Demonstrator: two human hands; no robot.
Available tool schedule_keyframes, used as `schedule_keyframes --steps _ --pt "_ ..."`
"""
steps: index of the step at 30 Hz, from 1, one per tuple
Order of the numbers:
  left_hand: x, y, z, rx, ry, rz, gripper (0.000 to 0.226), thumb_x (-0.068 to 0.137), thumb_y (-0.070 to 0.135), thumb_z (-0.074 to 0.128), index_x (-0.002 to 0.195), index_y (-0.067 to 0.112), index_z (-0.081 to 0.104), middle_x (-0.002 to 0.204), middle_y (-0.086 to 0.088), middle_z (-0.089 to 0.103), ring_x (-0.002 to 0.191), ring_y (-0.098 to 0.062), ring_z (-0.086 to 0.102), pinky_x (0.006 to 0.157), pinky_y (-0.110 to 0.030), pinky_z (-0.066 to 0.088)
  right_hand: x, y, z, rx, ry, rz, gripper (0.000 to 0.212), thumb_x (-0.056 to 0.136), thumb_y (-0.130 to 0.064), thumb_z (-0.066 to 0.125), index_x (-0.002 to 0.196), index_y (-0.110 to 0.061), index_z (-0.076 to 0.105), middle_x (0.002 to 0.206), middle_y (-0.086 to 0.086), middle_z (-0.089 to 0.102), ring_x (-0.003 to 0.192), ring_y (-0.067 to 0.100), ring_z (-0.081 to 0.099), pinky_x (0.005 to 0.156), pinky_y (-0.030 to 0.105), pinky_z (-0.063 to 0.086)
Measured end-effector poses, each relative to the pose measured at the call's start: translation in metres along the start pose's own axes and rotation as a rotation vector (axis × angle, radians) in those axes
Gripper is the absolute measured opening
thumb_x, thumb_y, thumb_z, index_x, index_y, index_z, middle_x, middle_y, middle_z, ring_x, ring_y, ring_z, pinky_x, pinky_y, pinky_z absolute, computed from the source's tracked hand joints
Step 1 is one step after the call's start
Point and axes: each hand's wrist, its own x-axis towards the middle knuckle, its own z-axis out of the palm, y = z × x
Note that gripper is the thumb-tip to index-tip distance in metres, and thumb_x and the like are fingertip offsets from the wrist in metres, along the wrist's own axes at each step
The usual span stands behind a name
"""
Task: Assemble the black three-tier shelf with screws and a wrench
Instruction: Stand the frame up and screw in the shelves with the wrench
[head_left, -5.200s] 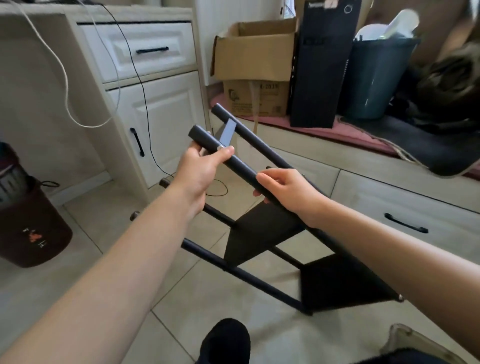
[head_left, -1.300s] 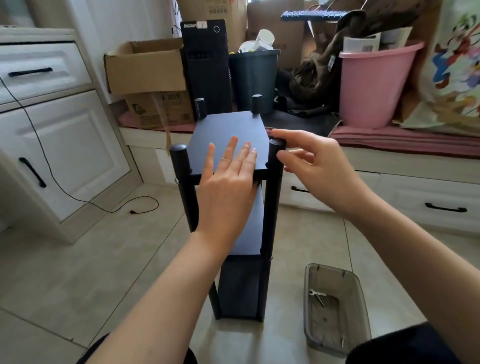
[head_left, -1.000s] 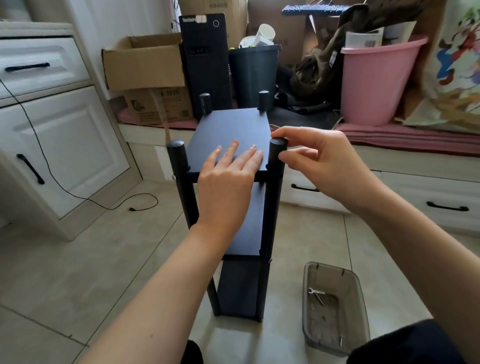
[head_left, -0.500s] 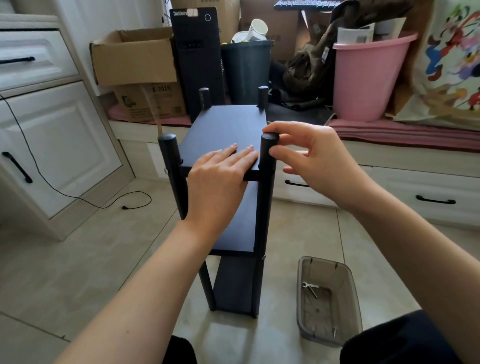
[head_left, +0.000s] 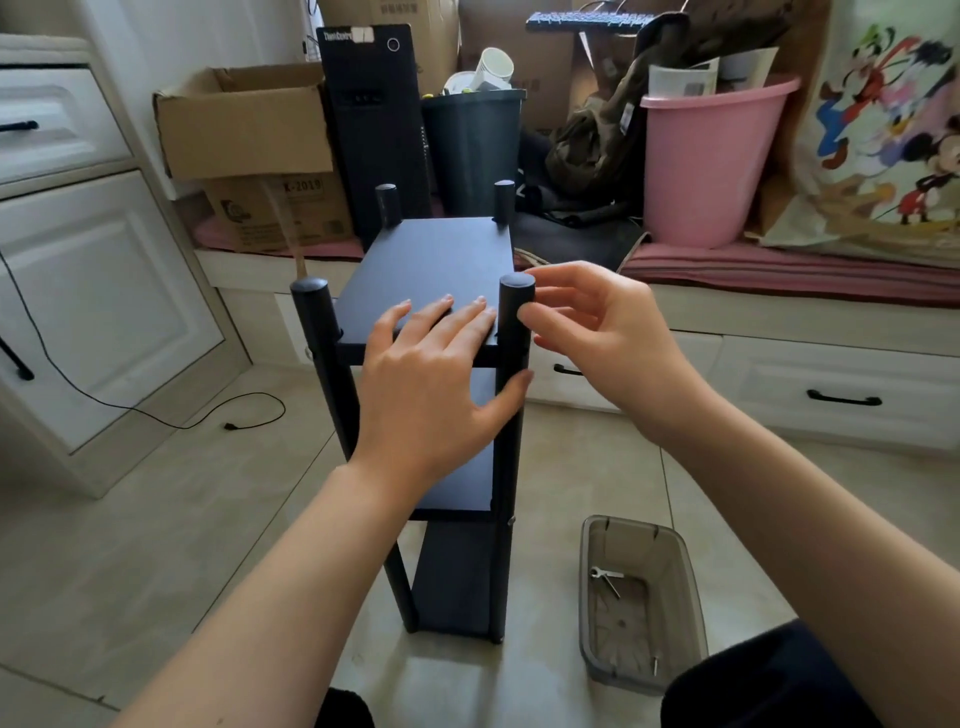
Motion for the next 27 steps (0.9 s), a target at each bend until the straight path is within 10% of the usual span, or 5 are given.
schedule_keyframes --steps 14,27 --pt "-0.002 0.007 0.016 -0.030 0.176 -0.038 0.057 0.095 0.054 0.053 0.123 0.008 0.070 0.125 -0.005 0.071 0.125 -0.026 0.059 0.115 -0.048 0.029 -0.045 0.121 -0.052 -0.293 -0.290 0.632 0.015 0.090 -0.017 0.071 0.105 -0.017 0.069 0.101 0.005 0.075 0.097 0.019 0.070 0.088 0.036 0.058" --pt "0.003 0.021 0.029 0.000 0.268 -0.099 0.041 0.092 0.049 0.059 0.110 0.014 0.071 0.111 0.000 0.070 0.113 -0.027 0.059 0.102 -0.044 0.031 -0.138 0.320 -0.054 -0.498 -0.317 1.153 0.011 0.091 -0.010 0.061 0.096 -0.006 0.070 0.072 0.007 0.063 0.060 0.015 0.057 0.054 0.024 0.047"
